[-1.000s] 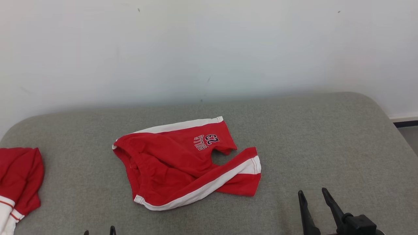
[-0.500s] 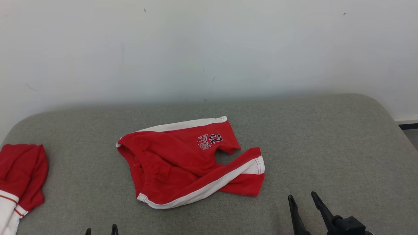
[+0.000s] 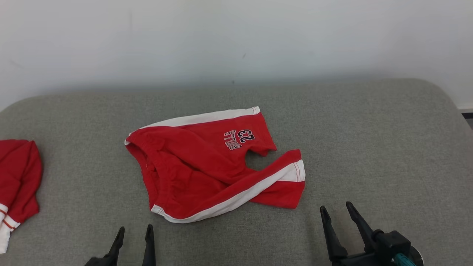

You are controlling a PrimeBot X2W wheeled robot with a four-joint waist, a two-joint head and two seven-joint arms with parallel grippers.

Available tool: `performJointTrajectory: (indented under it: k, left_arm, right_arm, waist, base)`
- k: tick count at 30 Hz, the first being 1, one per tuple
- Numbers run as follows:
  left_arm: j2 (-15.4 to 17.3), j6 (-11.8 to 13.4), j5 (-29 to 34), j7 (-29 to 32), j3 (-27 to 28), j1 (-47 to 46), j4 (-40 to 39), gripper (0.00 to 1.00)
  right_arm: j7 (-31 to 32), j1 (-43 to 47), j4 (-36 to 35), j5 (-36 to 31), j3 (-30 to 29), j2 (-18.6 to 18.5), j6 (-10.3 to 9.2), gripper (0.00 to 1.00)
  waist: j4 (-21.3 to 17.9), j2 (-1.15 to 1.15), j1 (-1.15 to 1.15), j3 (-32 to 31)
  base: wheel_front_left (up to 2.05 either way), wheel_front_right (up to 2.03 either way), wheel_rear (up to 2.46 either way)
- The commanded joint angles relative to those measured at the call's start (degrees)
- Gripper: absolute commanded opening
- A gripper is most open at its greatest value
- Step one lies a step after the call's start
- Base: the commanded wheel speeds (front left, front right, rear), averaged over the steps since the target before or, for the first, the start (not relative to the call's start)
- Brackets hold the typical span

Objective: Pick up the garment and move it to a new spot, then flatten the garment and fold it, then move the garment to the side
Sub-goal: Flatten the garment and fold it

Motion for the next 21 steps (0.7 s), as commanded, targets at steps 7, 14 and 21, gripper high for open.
performJointTrajectory:
  k: [7, 14, 21]
  left_arm:
    - [0.8, -2.8, 1.8, -0.2, -1.3, -7.6, 4.9, 1.0]
    - [5.5, -3.1, -3.5, -0.2, -9.3, -13.2, 7.5, 1.0]
    - [12.3, -3.1, -9.9, -0.2, -17.9, -15.9, 7.4, 1.0]
  right_arm:
    - [0.0, -4.6, 0.9, 1.5, 0.7, -1.1, -0.15, 1.0]
    - [0.0, -8.8, 1.7, 3.1, 2.0, -2.2, -0.15, 1.0]
    - [0.0, -9.2, 1.4, 3.7, 2.5, -2.7, -0.15, 1.0]
  waist:
    - [0.5, 0.0, -0.01, 6.0]
    - [1.2, 0.0, -0.01, 9.1]
    - [1.9, 0.0, -0.01, 10.4]
  base:
    - [0.0, 0.0, 0.0]
    - [0.0, 0.0, 0.0]
    - [0.0, 0.0, 0.0]
